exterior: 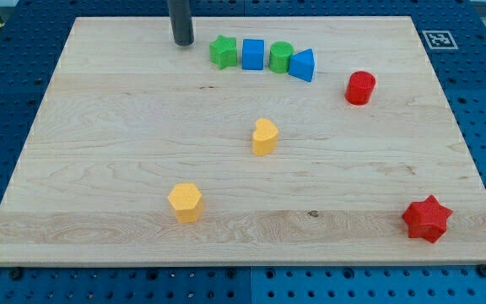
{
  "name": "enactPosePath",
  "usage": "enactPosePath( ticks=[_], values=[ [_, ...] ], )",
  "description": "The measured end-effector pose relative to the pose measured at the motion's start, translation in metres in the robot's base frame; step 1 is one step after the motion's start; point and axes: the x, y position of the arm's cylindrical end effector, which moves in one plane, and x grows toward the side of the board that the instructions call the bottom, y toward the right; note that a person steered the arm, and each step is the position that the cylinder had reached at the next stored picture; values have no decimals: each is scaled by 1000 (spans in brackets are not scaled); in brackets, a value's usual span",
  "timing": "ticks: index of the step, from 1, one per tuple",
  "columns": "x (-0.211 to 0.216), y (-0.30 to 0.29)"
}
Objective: Point your arm at the blue triangle
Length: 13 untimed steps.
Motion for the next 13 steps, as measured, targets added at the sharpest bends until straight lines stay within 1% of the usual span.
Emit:
enactPosePath(
  ticks=[3,4,5,6,8,10,11,13],
  values=[
    [61,24],
    [77,13],
    [99,13],
    [110,16],
    [112,25],
    [127,62],
    [128,98],
    [128,136]
  ],
)
